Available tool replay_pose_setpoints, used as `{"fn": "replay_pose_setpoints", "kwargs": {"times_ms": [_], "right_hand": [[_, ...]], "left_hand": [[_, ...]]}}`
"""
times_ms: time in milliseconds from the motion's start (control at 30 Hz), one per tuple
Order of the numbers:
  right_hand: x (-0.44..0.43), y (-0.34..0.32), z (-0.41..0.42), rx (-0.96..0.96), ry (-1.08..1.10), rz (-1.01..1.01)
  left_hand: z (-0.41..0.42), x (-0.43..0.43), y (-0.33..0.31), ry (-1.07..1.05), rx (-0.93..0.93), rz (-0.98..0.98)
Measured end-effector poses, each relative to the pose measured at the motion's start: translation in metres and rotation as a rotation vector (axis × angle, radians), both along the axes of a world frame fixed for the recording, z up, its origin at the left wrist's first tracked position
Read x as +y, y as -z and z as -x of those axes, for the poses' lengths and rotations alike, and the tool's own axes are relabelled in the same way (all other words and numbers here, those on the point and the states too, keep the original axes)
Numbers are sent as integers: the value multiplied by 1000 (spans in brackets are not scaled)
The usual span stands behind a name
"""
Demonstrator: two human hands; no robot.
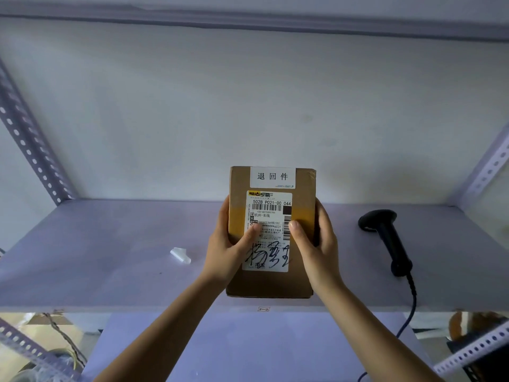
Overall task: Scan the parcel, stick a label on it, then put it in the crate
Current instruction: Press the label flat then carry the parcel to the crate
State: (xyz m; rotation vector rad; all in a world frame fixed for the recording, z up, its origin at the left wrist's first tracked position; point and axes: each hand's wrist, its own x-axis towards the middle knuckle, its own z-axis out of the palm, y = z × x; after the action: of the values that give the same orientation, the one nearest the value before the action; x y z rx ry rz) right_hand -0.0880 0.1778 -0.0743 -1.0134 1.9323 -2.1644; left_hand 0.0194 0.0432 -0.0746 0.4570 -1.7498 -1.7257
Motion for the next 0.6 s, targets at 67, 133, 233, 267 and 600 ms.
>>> {"fn": "replay_pose_setpoints", "kwargs": {"times_ms": [67,133,233,267,600], "right_hand": [[-1,-2,4,-8,-3,-43],[-1,-4,8,-27,0,-86],[-1,-7,14,-88,9,-153],[-2,-7,16,-103,17,-183],[-21,-3,38,-196,37,-417]], "left_hand": [[2,-3,-3,-10,-34,1],[3,-6,-7,-20,-89,7],[6,-9,-12,-26,-217,0],[7,-10,-14,-20,-263,-11],[25,-21,-13,29,-426,-109]]}}
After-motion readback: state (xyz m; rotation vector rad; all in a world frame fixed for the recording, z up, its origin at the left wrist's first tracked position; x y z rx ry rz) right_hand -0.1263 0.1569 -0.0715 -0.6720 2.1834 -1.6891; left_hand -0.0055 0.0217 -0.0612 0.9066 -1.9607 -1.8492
